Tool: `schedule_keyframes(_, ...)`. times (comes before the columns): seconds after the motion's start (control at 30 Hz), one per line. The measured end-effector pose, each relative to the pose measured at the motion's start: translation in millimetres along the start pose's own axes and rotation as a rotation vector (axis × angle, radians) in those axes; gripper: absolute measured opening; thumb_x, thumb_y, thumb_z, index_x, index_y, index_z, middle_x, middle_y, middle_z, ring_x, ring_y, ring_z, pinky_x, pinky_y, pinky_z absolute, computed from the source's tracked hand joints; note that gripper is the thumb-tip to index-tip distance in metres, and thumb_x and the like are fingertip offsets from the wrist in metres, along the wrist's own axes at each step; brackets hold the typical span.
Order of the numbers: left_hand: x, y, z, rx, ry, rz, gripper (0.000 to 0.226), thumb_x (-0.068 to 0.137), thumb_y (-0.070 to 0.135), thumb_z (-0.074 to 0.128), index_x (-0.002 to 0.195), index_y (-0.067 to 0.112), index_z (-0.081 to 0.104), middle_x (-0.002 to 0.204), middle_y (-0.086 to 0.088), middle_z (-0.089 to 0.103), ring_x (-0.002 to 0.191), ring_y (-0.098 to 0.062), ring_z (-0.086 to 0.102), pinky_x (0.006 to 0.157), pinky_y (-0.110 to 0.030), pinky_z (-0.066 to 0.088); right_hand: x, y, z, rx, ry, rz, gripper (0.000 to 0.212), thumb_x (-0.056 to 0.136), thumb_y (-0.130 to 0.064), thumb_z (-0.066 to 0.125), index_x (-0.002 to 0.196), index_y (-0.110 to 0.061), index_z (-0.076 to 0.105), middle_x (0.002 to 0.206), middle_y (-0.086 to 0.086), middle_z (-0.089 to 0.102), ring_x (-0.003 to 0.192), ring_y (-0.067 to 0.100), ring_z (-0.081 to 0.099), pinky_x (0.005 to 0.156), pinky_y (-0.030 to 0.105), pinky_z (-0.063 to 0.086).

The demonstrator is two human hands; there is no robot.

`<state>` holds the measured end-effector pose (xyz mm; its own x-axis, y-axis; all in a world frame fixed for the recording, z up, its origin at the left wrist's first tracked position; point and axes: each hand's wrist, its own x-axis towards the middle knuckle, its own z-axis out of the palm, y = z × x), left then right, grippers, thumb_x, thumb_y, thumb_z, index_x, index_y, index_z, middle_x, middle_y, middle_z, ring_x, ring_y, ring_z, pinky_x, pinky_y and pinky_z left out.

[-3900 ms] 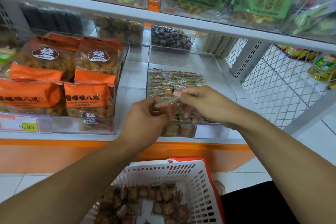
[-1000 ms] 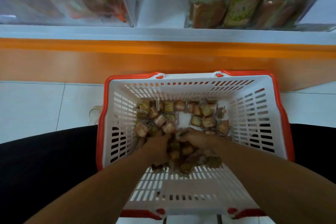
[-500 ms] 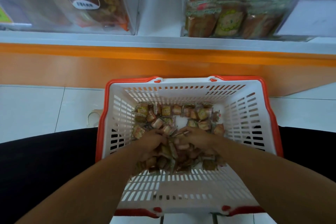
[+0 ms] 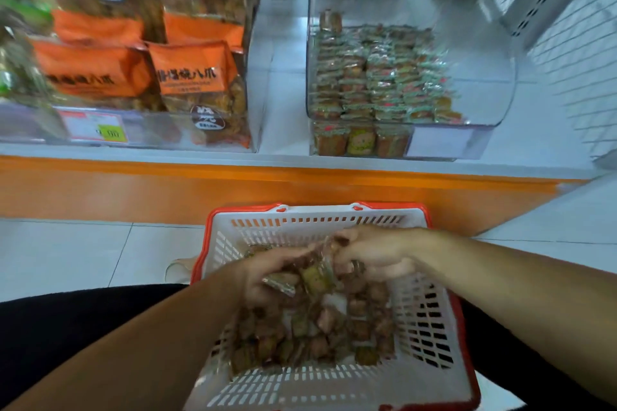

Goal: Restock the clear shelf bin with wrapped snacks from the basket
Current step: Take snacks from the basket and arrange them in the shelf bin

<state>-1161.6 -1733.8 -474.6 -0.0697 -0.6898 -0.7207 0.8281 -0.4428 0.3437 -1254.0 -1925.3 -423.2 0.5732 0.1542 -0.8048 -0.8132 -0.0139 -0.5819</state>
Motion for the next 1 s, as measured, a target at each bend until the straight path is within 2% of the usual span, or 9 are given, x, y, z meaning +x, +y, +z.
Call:
schedule_keyframes(0.17,-43.5,43.6,53.3,0.219,0.005,0.046,0.015,0.084,0.023,0.07,0.085,0.026,0.084,0.09,0.009,0.08,0.078,-0.004,0.075,0.059,-0.019,0.058,-60.4,-48.6,2.0,-0.006,0.143,-0.144,0.019,0.096,-0.013,0.063,0.114,-0.006,0.063,0.109,0.009,0.063,0.101,0.019,0.056,0.086,0.037,0.044)
schedule_keyframes(0.3,-66.0,65.3,86.4,0.246,-0.038,0.124,0.034,0.078,0.009,0.08,0.112,0.004,0.076,0.122,-0.017,0.07,0.098,-0.024,0.071,0.087,-0.031,0.06,-93.2,-74.7,7.9,0.179,0.201,-0.337,0.023,0.093,-0.015,0.067,0.114,-0.005,0.066,0.095,0.004,0.075,0.087,0.017,0.07,0.076,0.035,0.057)
schedule_keyframes(0.4,-83.4,82.1,103.7,0.173,-0.03,0.186,0.035,0.064,0.008,0.085,0.097,0.001,0.078,0.105,-0.018,0.066,0.063,-0.013,0.059,0.046,-0.017,0.054,-109.6,-93.1,9.6,0.259,0.213,-0.483,0.02,0.093,-0.015,0.068,0.112,-0.007,0.066,0.097,0.007,0.073,0.087,0.02,0.068,0.078,0.035,0.054)
schedule_keyframes(0.5,-101.3,108.3,121.8,0.164,0.012,0.31,0.028,0.057,0.005,0.084,0.085,0.003,0.081,0.094,-0.015,0.069,0.055,-0.01,0.054,0.037,-0.014,0.044,-119.9,-116.3,-1.2,0.201,0.229,-0.631,0.017,0.09,-0.007,0.069,0.107,-0.008,0.068,0.106,0.013,0.07,0.107,0.026,0.064,0.1,0.039,0.047)
schedule_keyframes(0.6,-113.0,128.4,134.4,0.217,0.144,0.478,0.031,0.064,0.005,0.079,0.095,0.002,0.077,0.095,-0.02,0.068,0.053,-0.012,0.054,0.037,-0.016,0.044,-129.7,-136.3,-16.0,0.092,0.212,-0.628,0.048,0.085,0.005,0.069,0.125,-0.02,0.06,0.121,0.006,0.067,0.122,0.024,0.06,0.11,0.04,0.043)
schedule_keyframes(0.7,-116.5,142.3,142.4,0.281,0.203,0.586,0.02,0.08,0.0,0.071,0.099,0.005,0.073,0.083,-0.018,0.071,0.052,-0.014,0.058,0.038,-0.019,0.046,-126.8,-148.1,-35.0,0.035,0.188,-0.609,0.072,0.084,0.012,0.066,0.148,-0.011,0.04,0.133,0.009,0.061,0.127,0.026,0.056,0.116,0.044,0.035)
schedule_keyframes(0.77,-118.7,151.1,146.4,0.356,0.228,0.648,0.015,0.081,-0.002,0.071,0.089,0.009,0.077,0.079,-0.017,0.074,0.05,-0.014,0.062,0.039,-0.021,0.047,-128.5,-158.6,-46.9,-0.02,0.175,-0.635,0.058,0.084,0.011,0.066,0.137,-0.003,0.05,0.13,0.018,0.063,0.125,0.031,0.058,0.114,0.045,0.038)
schedule_keyframes(0.87,-122.8,165.0,147.4,0.383,0.261,0.675,0.023,0.08,-0.003,0.073,0.101,0.006,0.074,0.077,-0.014,0.076,0.049,-0.012,0.064,0.041,-0.02,0.048,-127.2,-179.7,-65.1,-0.019,0.151,-0.694,0.055,0.074,0.003,0.074,0.127,-0.003,0.059,0.115,0.01,0.07,0.113,0.022,0.063,0.106,0.038,0.04)
schedule_keyframes(1.0,-124.2,172.1,148.7,0.345,0.26,0.643,0.029,0.077,-0.004,0.076,0.106,0.001,0.071,0.077,-0.015,0.074,0.049,-0.015,0.063,0.042,-0.02,0.048,-90.6,-213.3,-92.6,0.119,0.374,-0.707,0.043,0.079,0.005,0.07,0.121,0.007,0.062,0.105,0.014,0.071,0.097,0.022,0.066,0.088,0.03,0.049)
